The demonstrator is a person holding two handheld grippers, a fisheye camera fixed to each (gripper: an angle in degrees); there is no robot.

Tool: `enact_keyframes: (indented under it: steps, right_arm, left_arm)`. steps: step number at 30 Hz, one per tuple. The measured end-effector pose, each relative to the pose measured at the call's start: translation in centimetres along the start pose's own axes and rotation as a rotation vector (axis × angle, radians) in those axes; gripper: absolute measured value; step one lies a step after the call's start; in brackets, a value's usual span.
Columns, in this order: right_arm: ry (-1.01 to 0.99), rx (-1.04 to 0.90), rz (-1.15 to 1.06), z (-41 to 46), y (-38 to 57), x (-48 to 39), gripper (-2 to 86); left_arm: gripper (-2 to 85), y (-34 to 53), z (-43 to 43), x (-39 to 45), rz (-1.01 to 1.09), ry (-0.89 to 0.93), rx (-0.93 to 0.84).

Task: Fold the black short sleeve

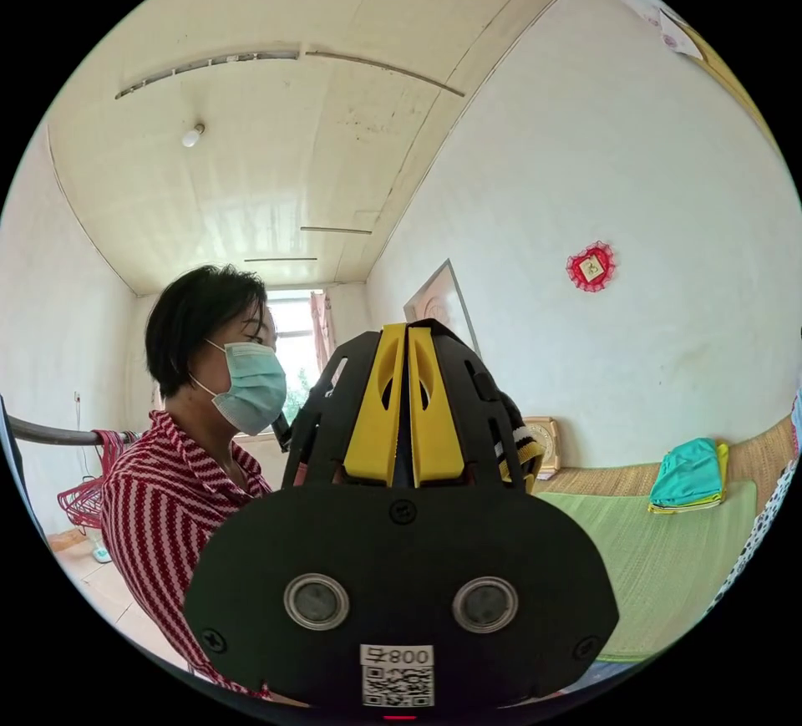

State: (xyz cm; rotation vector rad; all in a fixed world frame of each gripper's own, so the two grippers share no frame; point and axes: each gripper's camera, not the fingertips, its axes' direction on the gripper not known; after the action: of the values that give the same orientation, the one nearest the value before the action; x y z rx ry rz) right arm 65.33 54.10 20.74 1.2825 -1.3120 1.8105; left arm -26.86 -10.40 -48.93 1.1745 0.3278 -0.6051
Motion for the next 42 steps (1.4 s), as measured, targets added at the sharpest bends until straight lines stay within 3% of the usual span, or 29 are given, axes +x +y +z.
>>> enact_keyframes:
  steps: [18,29,35,39,42]
  right_arm:
    - [0.037,-0.010,-0.008,2.6,-1.0,0.4,0.1]
    - [0.171,-0.047,-0.026,9.1,-4.8,4.3,0.1]
    - [0.296,-0.116,0.022,18.2,-8.8,15.4,0.1]
    - [0.463,-0.266,0.155,28.0,-10.7,30.0,0.1]
    - [0.575,-0.420,0.359,34.7,-8.7,43.9,0.1]
  left_arm:
    - [0.8,0.5,1.1,-8.1,-0.012,-0.001,-0.020]
    - [0.8,2.5,8.1,-22.4,-0.041,-0.006,-0.092]
    - [0.9,6.8,20.9,-38.3,-0.142,-0.053,-0.263]
    - [1.1,13.3,32.0,-50.4,-0.305,-0.094,-0.444]
    - [1.6,22.3,40.3,-59.4,-0.416,-0.167,-0.694]
